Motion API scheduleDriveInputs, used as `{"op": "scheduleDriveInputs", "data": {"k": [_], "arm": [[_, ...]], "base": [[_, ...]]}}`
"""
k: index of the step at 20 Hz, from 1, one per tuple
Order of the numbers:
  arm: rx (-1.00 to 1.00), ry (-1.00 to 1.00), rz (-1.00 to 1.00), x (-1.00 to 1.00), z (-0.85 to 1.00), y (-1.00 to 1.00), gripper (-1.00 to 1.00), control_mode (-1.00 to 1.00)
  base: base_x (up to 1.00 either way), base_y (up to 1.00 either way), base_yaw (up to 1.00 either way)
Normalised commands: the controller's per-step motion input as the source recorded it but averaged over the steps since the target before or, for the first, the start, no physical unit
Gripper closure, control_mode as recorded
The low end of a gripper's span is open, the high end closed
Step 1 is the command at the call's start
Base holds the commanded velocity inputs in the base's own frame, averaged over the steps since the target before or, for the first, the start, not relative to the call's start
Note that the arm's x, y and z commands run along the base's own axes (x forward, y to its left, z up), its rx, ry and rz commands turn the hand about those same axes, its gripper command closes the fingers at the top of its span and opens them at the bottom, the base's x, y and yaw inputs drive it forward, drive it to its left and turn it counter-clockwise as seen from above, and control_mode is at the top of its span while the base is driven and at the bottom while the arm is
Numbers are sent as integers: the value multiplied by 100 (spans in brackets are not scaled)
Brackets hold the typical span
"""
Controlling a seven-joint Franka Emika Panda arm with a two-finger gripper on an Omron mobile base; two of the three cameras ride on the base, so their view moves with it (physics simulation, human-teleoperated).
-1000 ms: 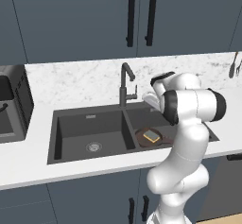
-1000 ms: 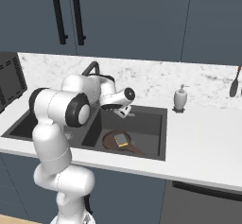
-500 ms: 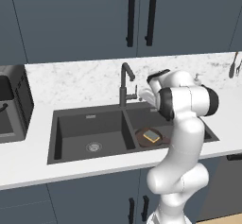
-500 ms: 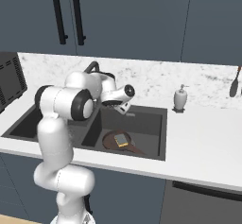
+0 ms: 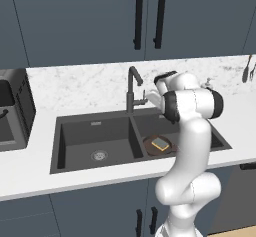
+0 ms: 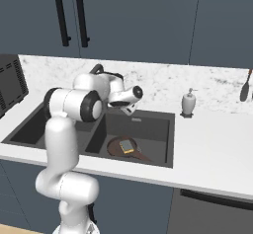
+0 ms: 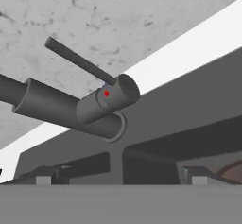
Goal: Pick the pan and sponge and place them into the sink. Then turn on the water.
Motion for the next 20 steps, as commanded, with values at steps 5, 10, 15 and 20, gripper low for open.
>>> {"op": "scheduleDriveInputs", "data": {"k": [5, 10, 15, 20], "arm": [[5, 0, 0, 31, 0, 7, -100, -100], [2, 0, 0, 29, 0, 9, -100, -100], [0, 0, 0, 26, -2, 16, -100, -100], [0, 0, 0, 29, -11, 6, -100, -100]], "base": [[0, 0, 0], [0, 0, 0], [0, 0, 0], [0, 0, 0]]}}
